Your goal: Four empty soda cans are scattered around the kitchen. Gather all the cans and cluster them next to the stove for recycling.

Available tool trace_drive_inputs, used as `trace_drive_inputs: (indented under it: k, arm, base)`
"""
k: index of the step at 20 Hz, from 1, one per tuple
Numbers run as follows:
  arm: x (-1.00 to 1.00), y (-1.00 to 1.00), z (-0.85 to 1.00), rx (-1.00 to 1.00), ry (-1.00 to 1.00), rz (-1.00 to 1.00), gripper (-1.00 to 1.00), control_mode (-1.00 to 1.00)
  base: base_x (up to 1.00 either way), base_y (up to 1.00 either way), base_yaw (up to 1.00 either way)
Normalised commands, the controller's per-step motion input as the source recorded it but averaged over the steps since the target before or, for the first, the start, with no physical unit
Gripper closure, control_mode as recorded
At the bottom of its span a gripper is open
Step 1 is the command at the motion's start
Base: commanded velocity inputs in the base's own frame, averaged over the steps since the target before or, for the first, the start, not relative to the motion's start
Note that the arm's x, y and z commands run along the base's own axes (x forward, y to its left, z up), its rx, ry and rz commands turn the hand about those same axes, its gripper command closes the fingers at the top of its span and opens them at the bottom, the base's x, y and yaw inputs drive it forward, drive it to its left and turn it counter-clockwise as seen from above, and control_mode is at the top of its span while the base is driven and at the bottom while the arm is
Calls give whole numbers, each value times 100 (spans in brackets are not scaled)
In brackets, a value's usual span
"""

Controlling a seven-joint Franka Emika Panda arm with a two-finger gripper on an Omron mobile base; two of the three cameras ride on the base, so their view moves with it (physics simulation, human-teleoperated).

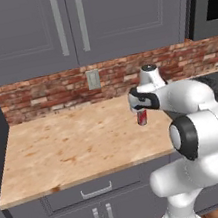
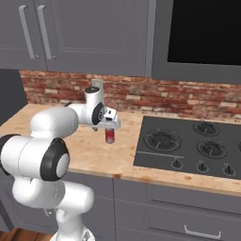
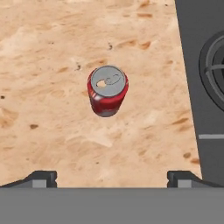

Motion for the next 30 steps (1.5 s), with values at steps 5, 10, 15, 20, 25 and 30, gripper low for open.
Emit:
trace_drive_inputs:
  k: [5,10,15,20,25,30]
  arm:
    - [38,0,-25,0,0,0,-100,-100]
    - [21,0,-16,0,0,0,-100,-100]
    - [20,0,-17,0,0,0,-100,-100]
    - [22,0,-22,0,0,0,-100,-100]
    - [33,0,-16,0,0,0,-100,-100]
    - [25,-1,-11,0,0,0,-100,-100]
  base:
    - [0,0,0]
    - [0,0,0]
    - [0,0,0]
    - [0,0,0]
    - [0,0,0]
    - [0,0,0]
